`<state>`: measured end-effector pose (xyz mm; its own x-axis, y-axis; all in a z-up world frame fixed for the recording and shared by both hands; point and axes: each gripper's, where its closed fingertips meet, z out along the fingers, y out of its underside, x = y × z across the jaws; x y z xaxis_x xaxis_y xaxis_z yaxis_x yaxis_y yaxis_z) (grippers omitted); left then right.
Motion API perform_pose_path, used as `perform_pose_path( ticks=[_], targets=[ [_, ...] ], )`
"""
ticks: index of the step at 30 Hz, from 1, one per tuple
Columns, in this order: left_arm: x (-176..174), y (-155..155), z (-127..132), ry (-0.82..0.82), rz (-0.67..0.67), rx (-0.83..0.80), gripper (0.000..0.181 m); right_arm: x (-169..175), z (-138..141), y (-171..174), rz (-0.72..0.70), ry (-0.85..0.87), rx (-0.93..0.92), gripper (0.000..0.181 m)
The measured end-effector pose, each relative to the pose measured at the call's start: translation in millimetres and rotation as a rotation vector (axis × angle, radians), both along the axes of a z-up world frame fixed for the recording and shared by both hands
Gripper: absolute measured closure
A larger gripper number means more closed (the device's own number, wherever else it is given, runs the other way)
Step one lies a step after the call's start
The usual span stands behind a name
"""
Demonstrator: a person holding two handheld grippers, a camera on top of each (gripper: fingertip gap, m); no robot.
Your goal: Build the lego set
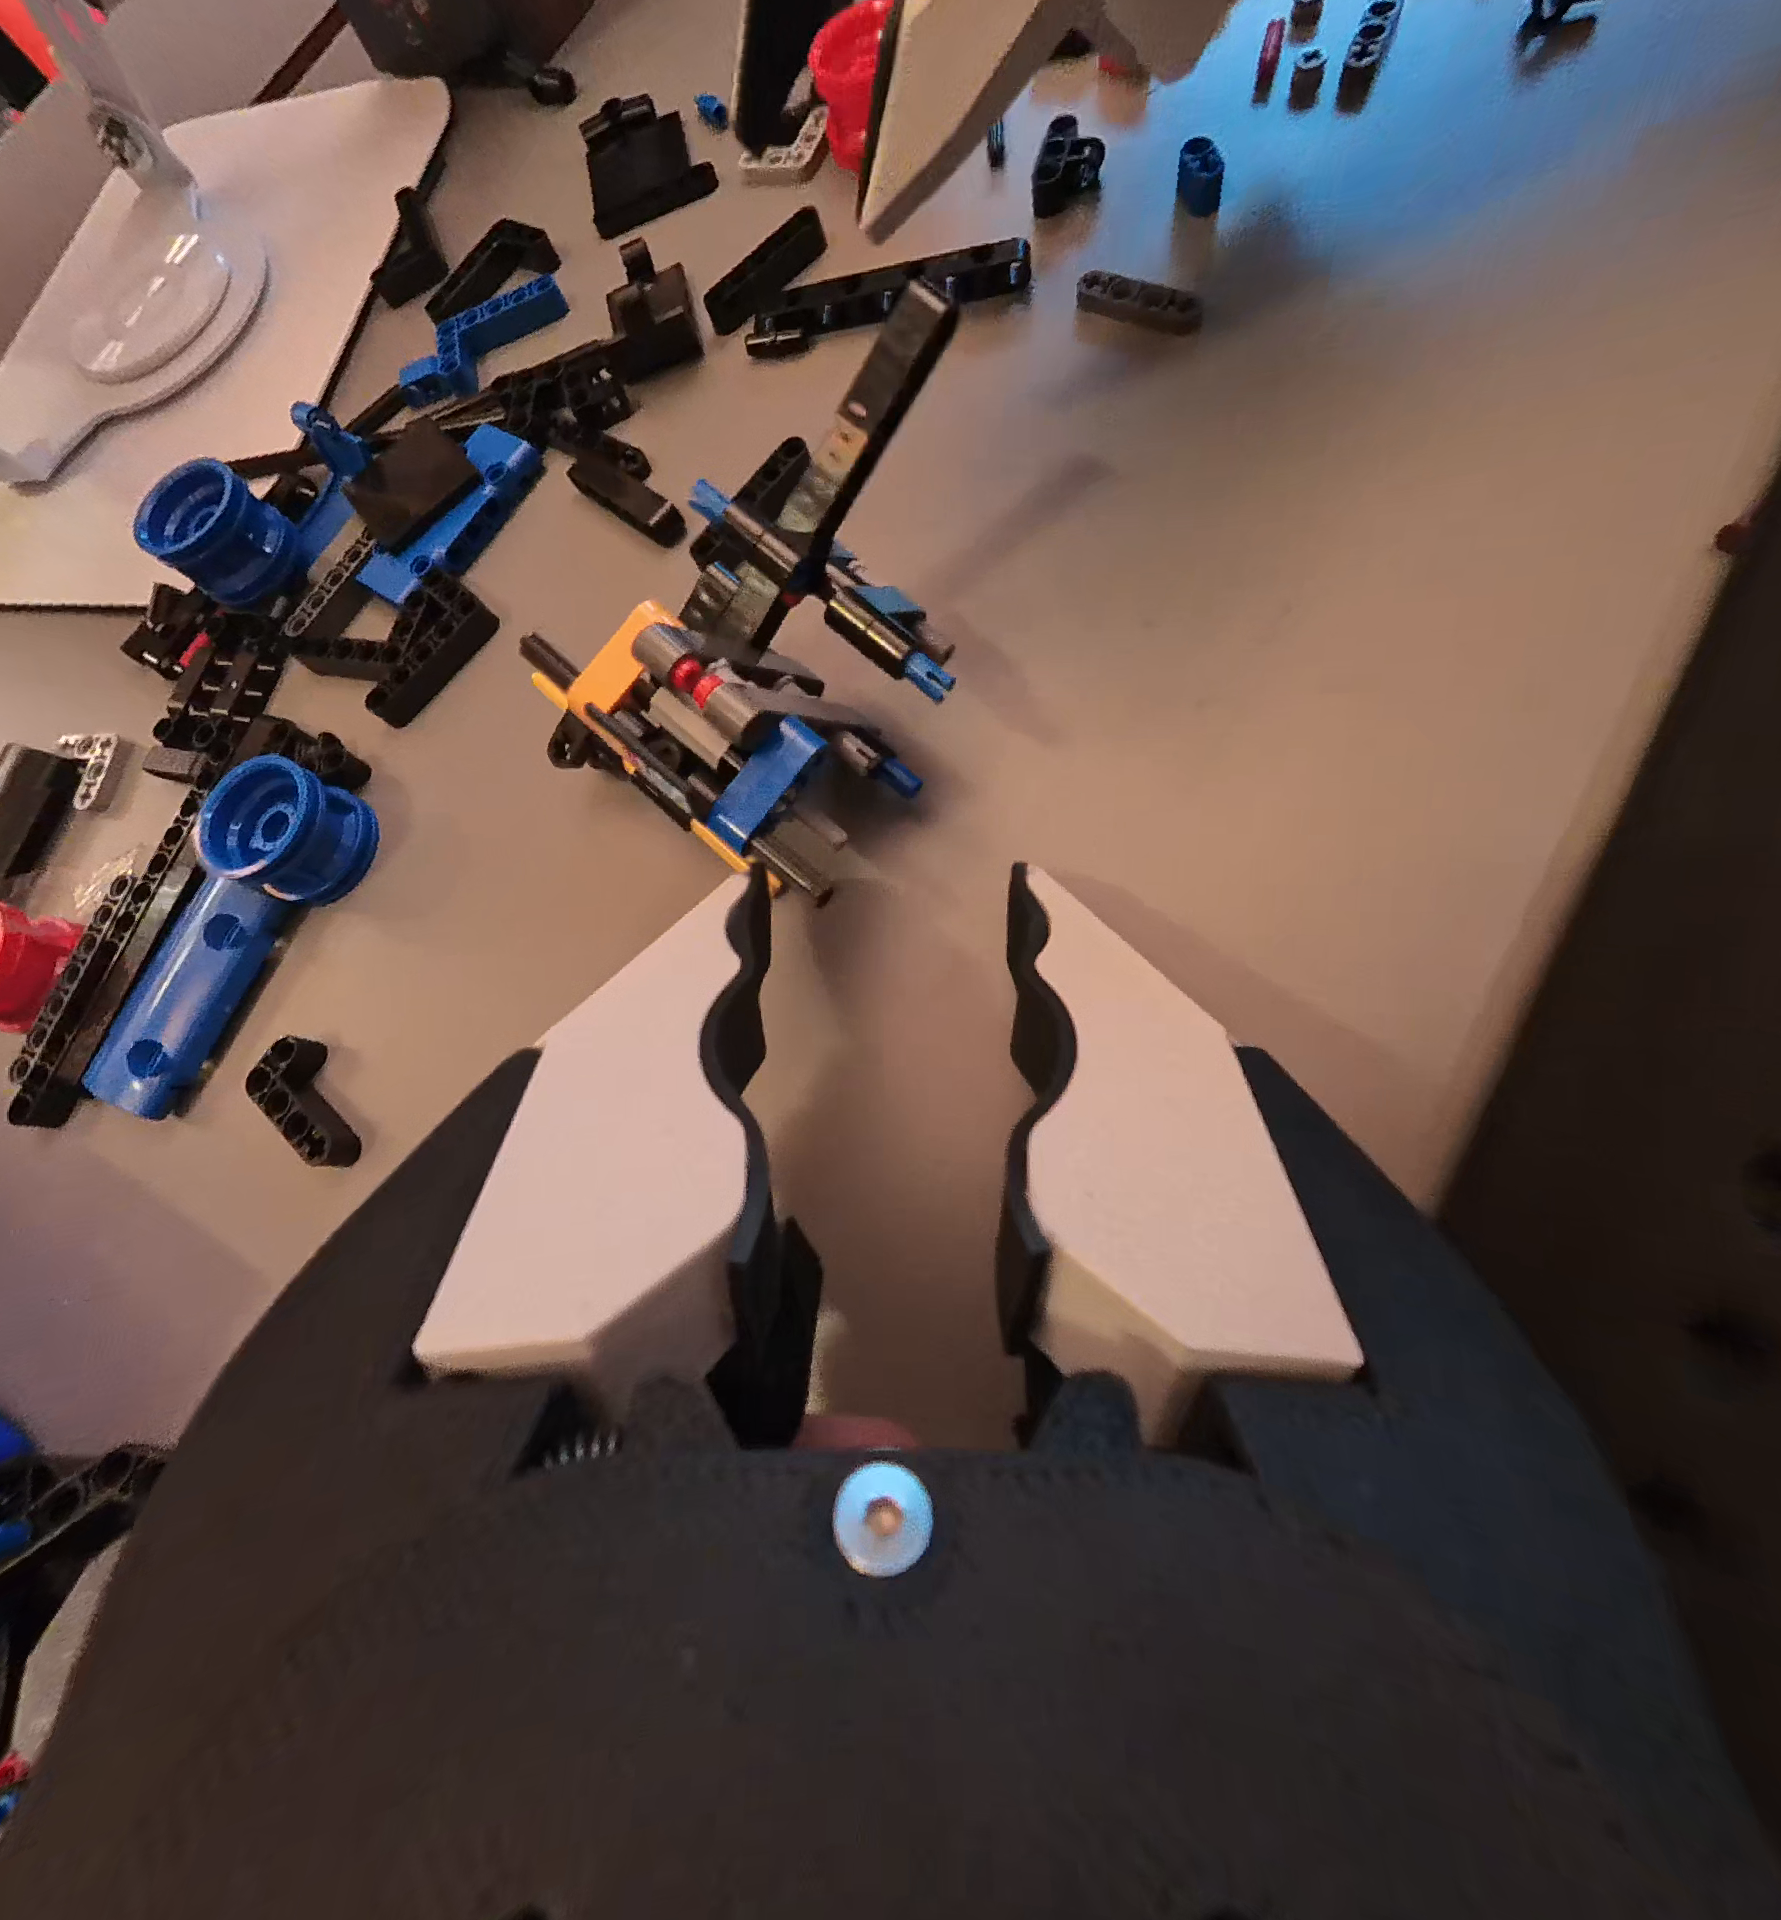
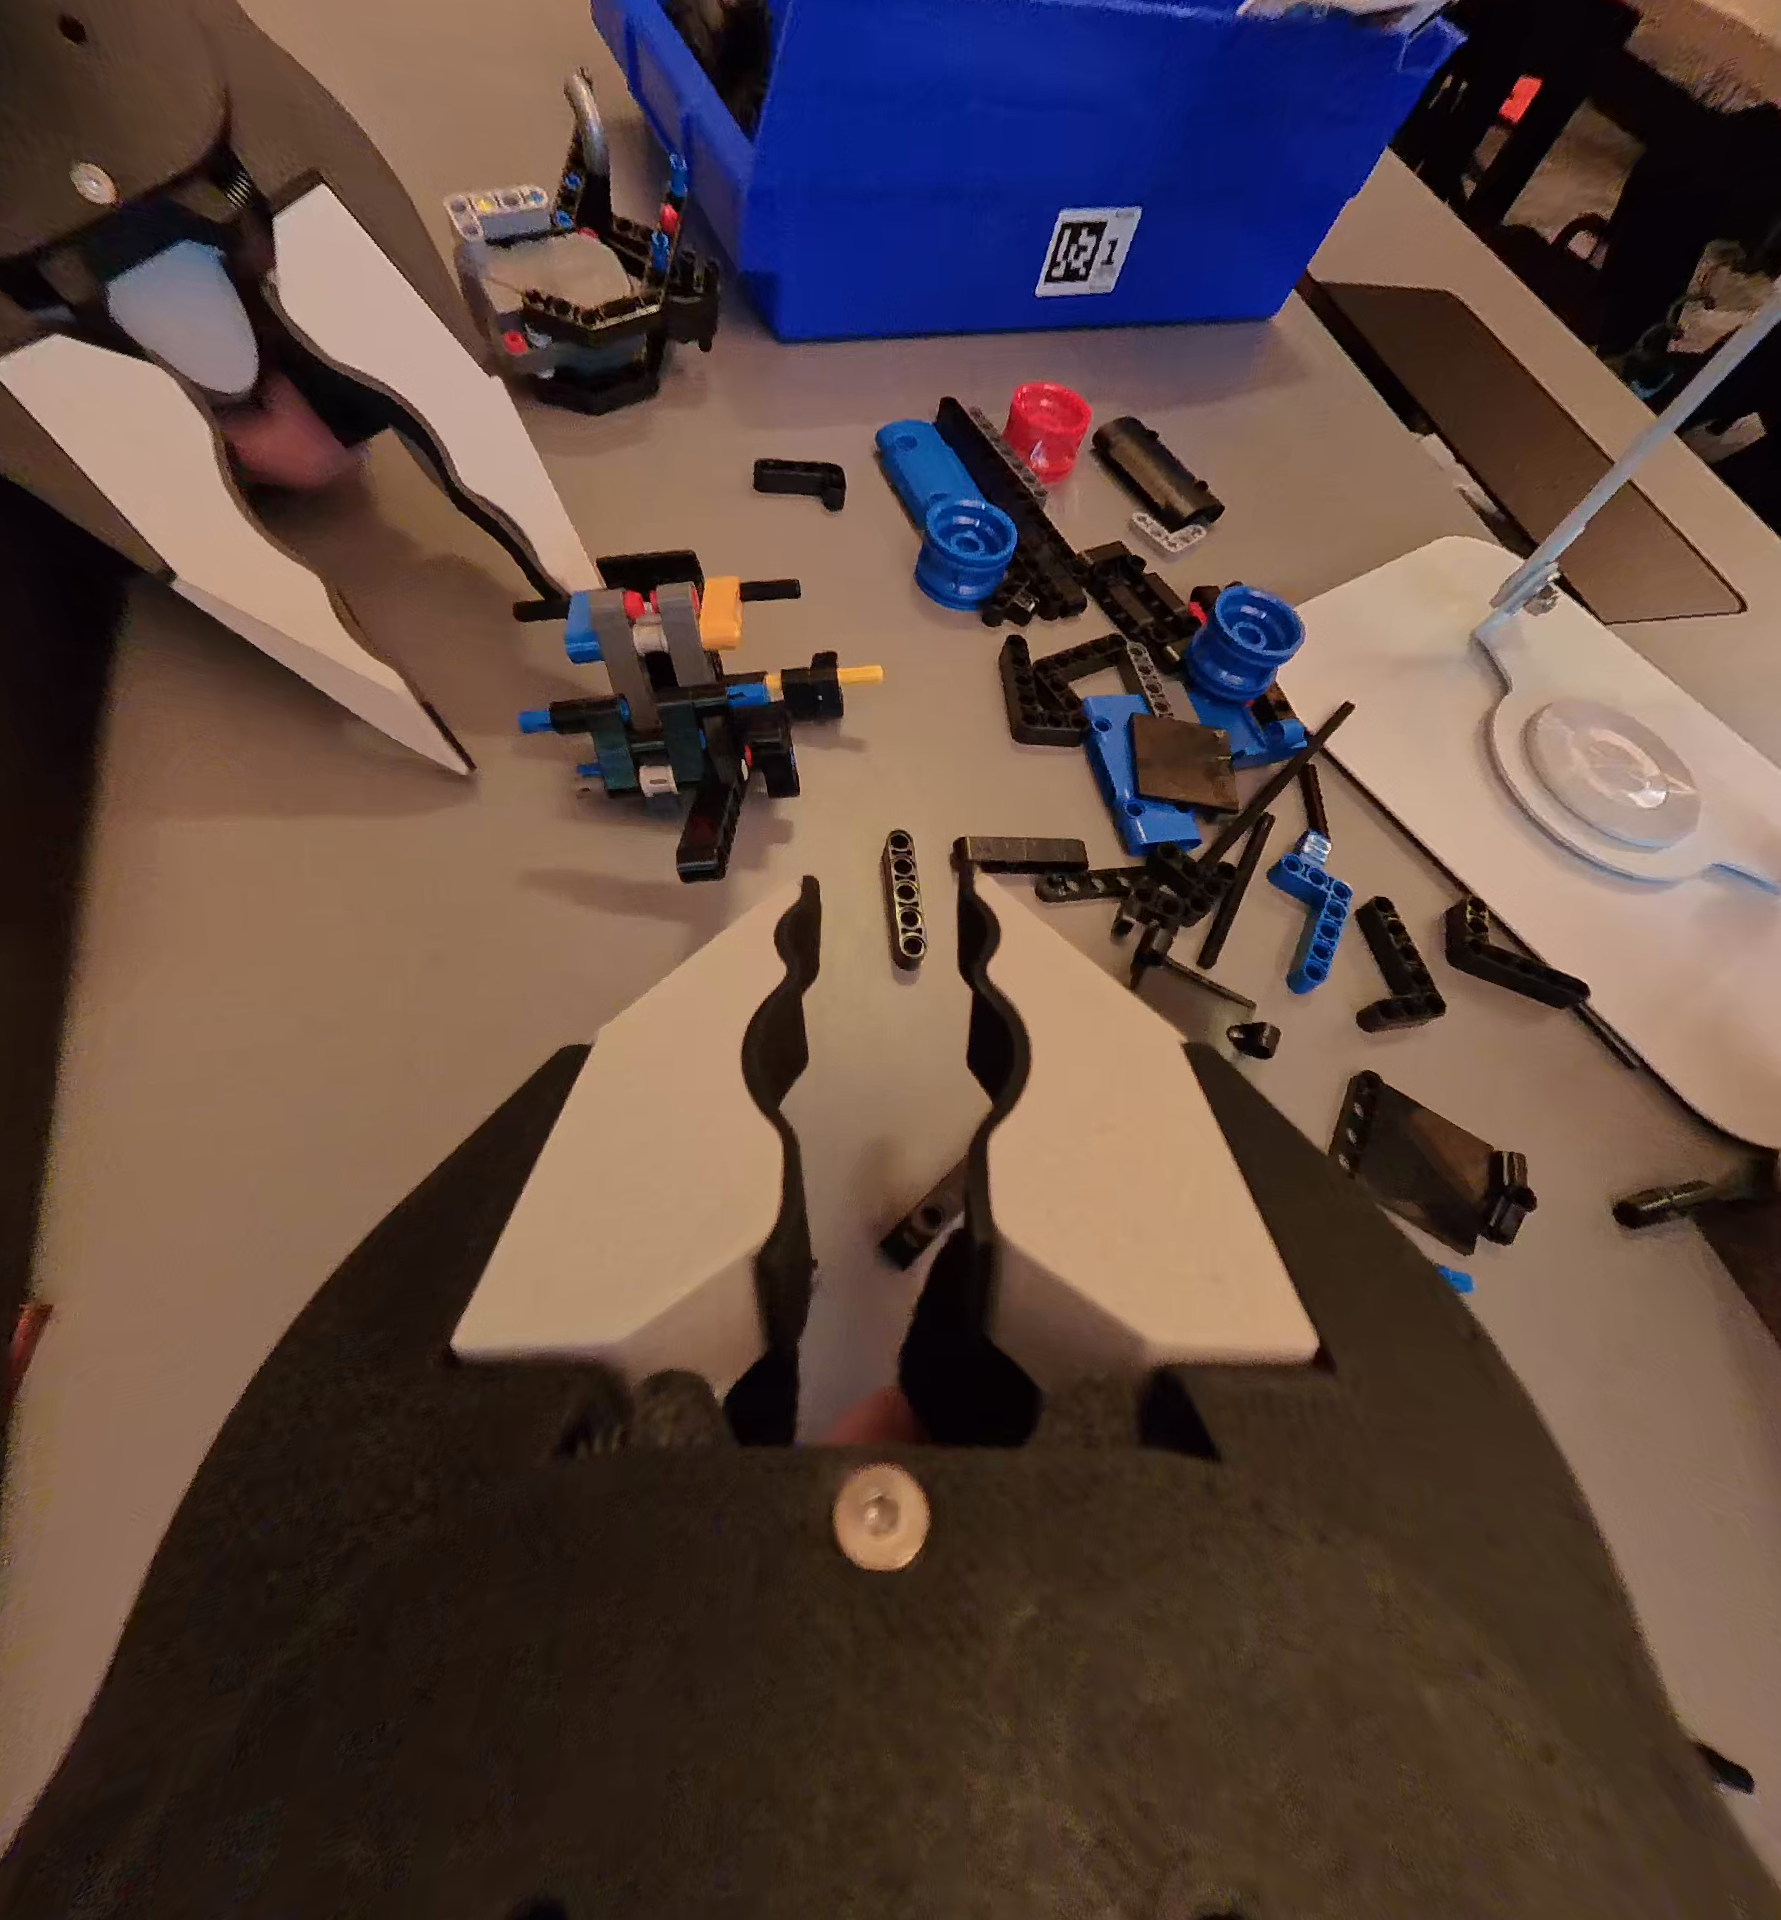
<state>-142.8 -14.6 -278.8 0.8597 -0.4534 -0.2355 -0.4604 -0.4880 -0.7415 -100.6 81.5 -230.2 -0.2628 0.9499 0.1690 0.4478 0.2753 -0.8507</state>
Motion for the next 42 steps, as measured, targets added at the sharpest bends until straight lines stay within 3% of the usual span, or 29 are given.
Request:
perform_pose_path(
  ticks=[12, 26, 34, 42],
  targets=[
    [-8, 1, 2, 0.011, 0.034, 0.018, 0.138, 2, -25, -5, 0.018, -0.112, 0.04, 0.155],
    [-11, 1, 13, -0.053, 0.038, 0.046, 0.134, -2, -25, -71, 0.233, -0.12, 0.076, 0.155],
    [-18, 1, 10, -0.025, 0.07, 0.039, 0.135, 8, 5, -11, 0.077, -0.083, 0.037, 0.154],
    [-18, 0, 7, 0.008, 0.068, 0.035, 0.136, 17, 22, 62, -0.078, -0.156, 0.159, 0.154]
  ],
)
